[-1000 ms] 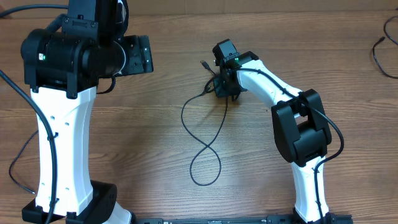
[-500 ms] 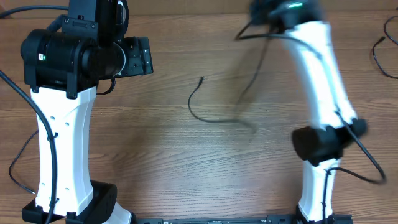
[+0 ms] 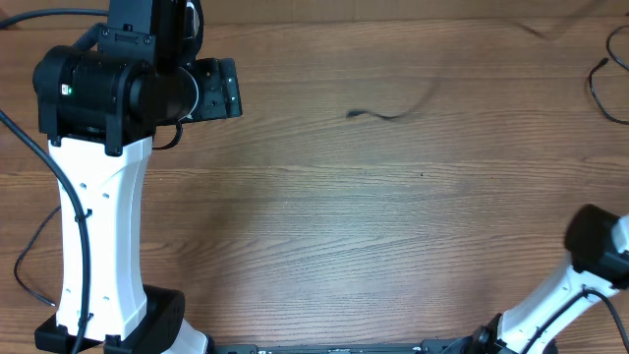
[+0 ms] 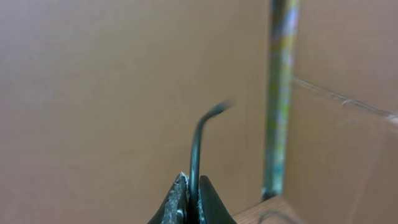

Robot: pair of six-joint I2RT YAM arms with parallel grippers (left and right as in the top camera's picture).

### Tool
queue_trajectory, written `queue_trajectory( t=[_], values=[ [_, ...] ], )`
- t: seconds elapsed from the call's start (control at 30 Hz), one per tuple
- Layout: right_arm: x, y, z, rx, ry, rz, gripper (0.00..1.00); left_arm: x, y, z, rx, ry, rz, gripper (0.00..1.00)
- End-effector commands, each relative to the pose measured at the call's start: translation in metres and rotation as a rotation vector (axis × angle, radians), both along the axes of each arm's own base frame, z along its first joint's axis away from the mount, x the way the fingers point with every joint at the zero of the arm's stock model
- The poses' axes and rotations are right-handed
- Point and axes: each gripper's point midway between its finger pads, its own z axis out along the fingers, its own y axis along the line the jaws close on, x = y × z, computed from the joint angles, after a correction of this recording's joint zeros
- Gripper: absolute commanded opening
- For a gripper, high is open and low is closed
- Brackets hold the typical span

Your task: Untangle cables

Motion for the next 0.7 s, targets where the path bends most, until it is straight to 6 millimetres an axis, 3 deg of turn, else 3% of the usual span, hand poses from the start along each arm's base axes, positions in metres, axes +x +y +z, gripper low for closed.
queue_trajectory(
  t=[0.0,0.27,0.43,0.53,0.63,0.67],
  values=[
    [-0.047,0.000,0.044,-0.063,-0.100,0.105,0.04,0.001,0.001,-0.002,0.020,0.005,-0.012,0.80],
    [-0.118,-0.032,0.082,-0.173,-0.179,0.105,0.04,-0.001,0.001,-0.003,0.021,0.012,-0.013,0.79],
    [-0.134,-0.057,0.085,-0.189,-0.190,0.036,0.04,-0.001,0.001,-0.003,0.021,0.012,-0.012,0.79],
    [-0.120,-0.081,0.061,-0.147,-0.142,0.027,0.04,0.000,0.001,-0.003,0.021,0.011,-0.012,0.79],
    [-0.096,-0.123,0.011,-0.039,-0.060,0.004,0.04,0.000,0.001,-0.003,0.020,0.007,-0.012,0.78],
    [-0.084,-0.143,-0.017,0.023,-0.019,-0.003,0.04,0.000,0.001,-0.003,0.020,0.008,-0.012,0.77]
  ],
)
